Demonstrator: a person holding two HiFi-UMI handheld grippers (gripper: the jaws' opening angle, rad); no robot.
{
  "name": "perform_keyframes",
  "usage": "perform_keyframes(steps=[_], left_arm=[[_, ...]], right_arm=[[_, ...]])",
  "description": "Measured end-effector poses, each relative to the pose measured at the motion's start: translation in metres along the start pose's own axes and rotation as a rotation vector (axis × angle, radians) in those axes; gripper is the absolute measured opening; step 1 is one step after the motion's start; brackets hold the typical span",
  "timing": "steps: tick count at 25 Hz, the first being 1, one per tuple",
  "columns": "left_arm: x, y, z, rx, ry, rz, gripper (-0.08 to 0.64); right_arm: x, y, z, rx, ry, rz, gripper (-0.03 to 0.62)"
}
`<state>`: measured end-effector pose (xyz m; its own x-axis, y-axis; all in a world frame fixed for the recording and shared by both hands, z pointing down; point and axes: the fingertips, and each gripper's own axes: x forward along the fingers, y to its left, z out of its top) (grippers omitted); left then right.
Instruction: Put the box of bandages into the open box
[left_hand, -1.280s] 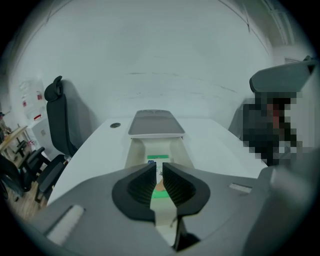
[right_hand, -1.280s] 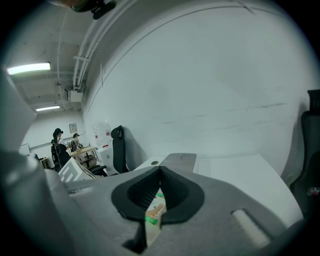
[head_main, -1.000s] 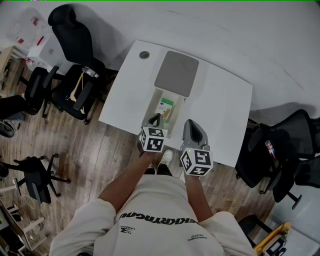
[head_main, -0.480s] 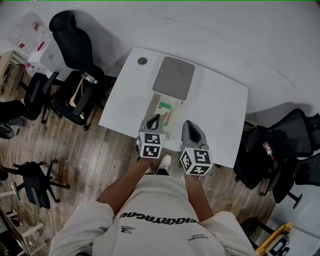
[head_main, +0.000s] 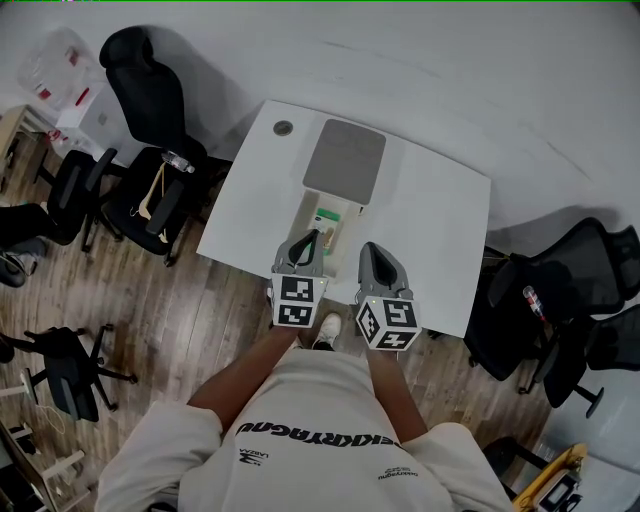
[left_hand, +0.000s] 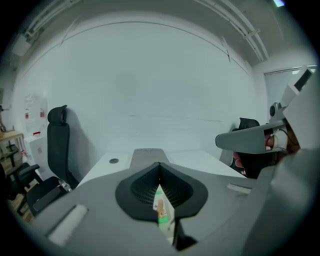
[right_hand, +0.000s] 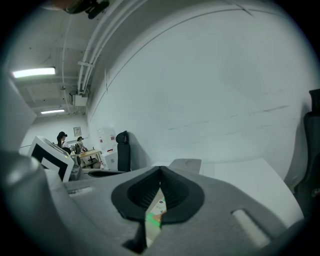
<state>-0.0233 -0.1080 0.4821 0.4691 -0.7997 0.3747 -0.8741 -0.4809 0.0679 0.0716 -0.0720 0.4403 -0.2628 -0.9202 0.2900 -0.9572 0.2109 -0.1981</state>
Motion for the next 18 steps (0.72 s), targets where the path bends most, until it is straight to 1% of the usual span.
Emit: perform_keyframes(steps=[12, 18], left_arm=[[-0.019, -0.005, 0.027, 0.006, -0.089, 0.001, 0.0], [-0.025, -0.012, 0.036, 0.018, -0.111, -0.009, 0.0]], right_arm=[[-0.003, 0.002, 0.008, -0.021, -0.017, 0.001, -0.002], [-0.007, 0.0, 0.012, -0.029, -0.028, -0.005, -0.002]])
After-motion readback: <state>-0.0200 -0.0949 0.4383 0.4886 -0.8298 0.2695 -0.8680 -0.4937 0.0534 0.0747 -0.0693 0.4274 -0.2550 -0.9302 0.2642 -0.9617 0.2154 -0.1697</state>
